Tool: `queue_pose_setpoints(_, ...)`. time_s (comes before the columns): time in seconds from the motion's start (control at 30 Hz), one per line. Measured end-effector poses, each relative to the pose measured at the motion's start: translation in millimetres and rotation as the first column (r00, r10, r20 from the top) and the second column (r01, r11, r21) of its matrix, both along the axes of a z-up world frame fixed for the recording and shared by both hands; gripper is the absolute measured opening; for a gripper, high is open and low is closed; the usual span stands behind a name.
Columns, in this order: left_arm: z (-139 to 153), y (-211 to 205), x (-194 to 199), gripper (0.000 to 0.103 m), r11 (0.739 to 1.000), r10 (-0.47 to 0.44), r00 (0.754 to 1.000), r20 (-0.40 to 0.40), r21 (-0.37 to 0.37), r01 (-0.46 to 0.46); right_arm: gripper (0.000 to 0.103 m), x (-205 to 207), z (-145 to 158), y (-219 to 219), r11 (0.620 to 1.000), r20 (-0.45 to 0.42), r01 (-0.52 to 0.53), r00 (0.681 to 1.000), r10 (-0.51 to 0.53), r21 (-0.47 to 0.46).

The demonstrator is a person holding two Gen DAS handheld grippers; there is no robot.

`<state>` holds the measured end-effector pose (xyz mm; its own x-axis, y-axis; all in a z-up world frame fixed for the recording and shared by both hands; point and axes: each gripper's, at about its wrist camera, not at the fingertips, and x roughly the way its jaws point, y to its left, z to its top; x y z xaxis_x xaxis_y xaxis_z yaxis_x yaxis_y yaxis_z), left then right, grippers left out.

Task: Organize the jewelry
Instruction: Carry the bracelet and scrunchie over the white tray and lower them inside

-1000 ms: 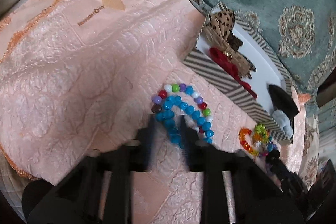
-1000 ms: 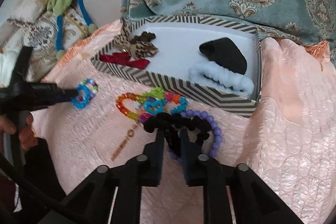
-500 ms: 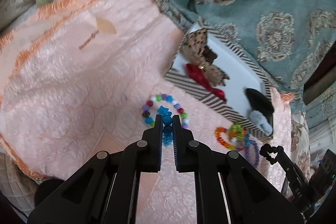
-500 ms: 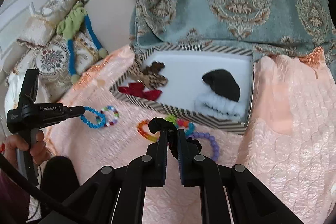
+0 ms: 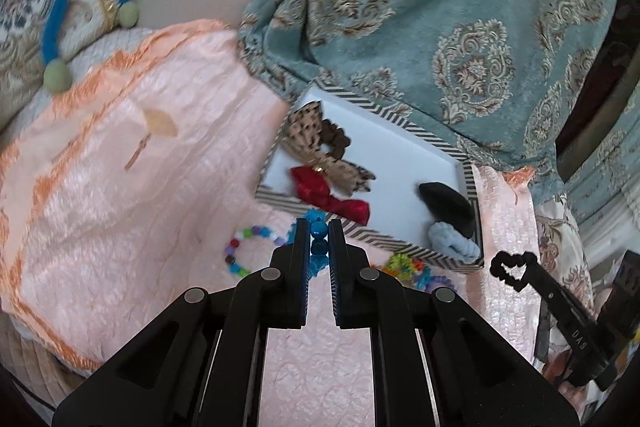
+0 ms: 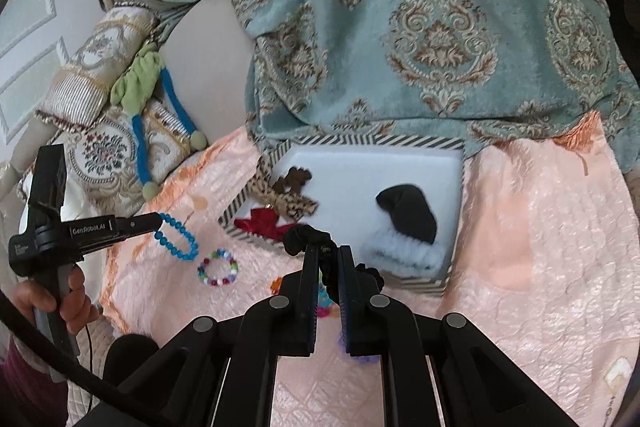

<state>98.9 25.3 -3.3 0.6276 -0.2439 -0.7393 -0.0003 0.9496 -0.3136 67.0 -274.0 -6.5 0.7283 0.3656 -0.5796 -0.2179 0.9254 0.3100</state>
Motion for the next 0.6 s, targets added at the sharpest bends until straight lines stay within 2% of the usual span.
queue_pose_setpoints(0.6,8.1,-62.2,51.1,0.008,0.986,-0.082,0.996,0.023,0.145,0.078,0.008,45.8,3.0,-16.1,0.999,-0.012,0.028,1.0,-0.028,-0.036)
